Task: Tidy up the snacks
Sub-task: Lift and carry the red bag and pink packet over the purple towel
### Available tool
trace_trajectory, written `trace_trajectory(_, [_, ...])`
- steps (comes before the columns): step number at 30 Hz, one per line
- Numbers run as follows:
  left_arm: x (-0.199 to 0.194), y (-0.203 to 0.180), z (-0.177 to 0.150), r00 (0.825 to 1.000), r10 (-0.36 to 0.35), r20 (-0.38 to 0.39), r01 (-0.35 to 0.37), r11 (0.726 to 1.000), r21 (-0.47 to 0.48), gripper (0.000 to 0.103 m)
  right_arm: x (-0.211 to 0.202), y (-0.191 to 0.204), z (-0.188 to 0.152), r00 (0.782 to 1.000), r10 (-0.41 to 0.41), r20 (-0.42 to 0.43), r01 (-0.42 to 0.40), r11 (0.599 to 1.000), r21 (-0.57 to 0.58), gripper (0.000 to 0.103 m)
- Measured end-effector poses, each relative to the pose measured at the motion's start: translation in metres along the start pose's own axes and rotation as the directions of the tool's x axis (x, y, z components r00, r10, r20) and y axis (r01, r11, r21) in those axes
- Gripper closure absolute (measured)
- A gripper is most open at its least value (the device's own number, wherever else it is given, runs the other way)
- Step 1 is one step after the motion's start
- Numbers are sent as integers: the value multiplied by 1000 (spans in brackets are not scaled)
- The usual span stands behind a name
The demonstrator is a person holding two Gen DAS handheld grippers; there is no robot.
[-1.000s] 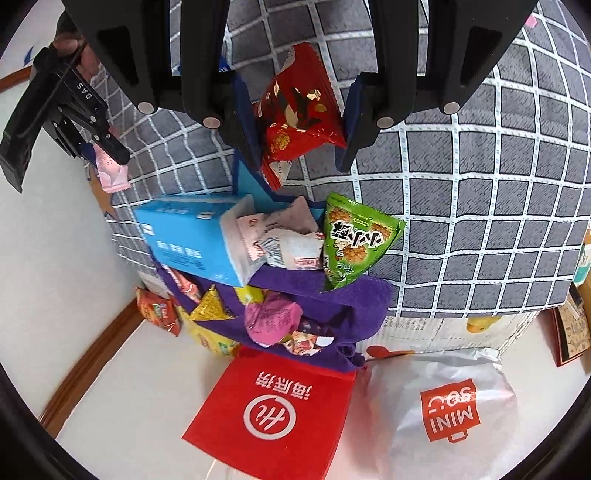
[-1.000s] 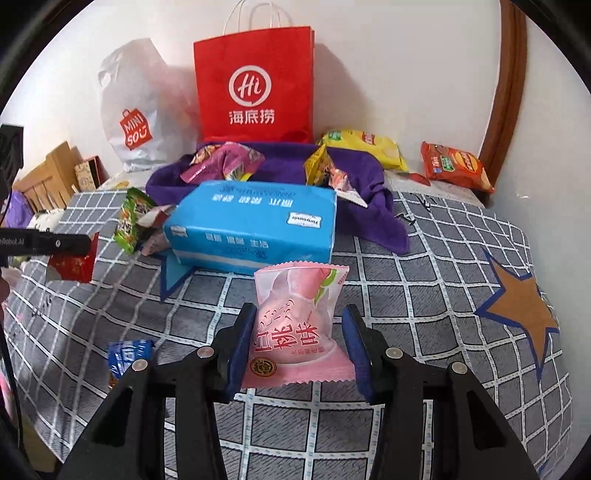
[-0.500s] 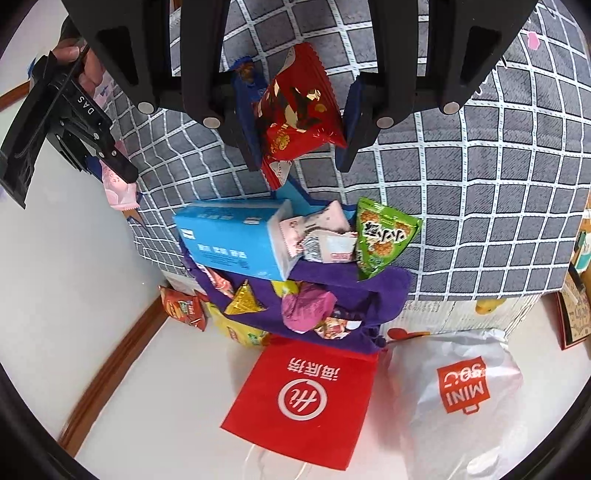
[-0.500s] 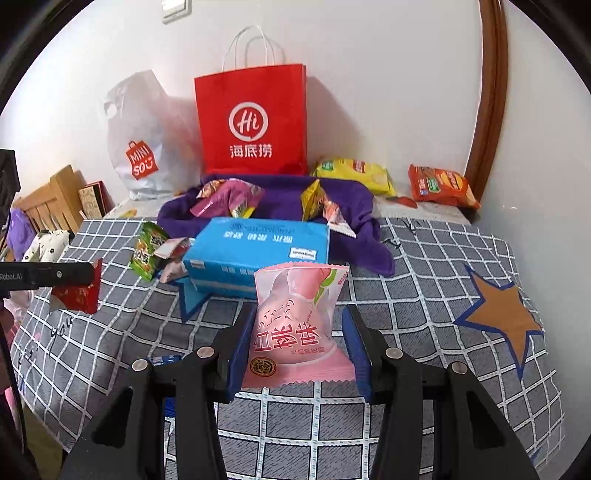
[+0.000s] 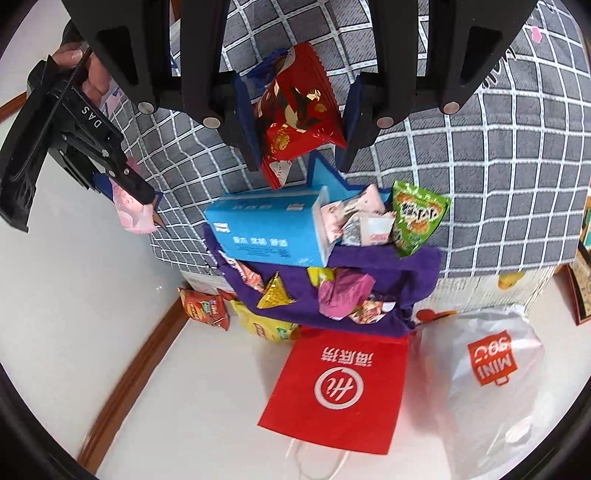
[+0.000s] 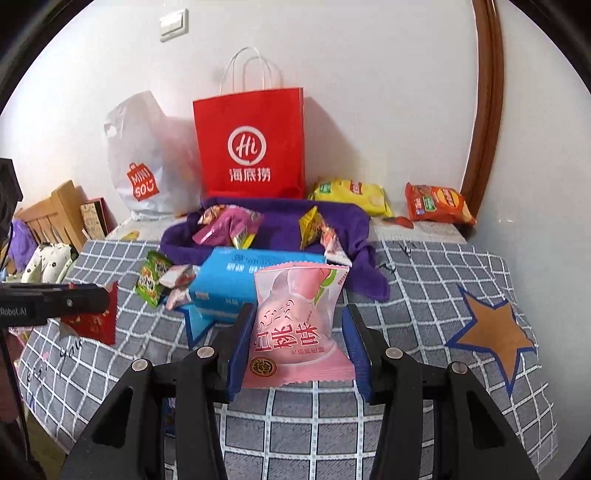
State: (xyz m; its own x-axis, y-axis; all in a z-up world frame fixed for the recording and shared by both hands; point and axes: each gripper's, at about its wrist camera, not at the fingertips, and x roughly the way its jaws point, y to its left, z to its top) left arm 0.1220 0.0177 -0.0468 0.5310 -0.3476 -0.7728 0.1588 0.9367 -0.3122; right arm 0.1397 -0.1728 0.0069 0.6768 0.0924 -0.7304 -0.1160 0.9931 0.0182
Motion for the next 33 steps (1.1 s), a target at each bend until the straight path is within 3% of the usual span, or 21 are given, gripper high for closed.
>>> trace_trajectory(10, [0,-13,24,1000,-12,18,12,1000,22,64,3,-2,26,1000,-8,19,8,1000,19,56])
trace_trajectory(33, [20,3,87,1000,13,21,-14,1000,11,64,46,0,80,999,-4,38,4,1000,-12,56])
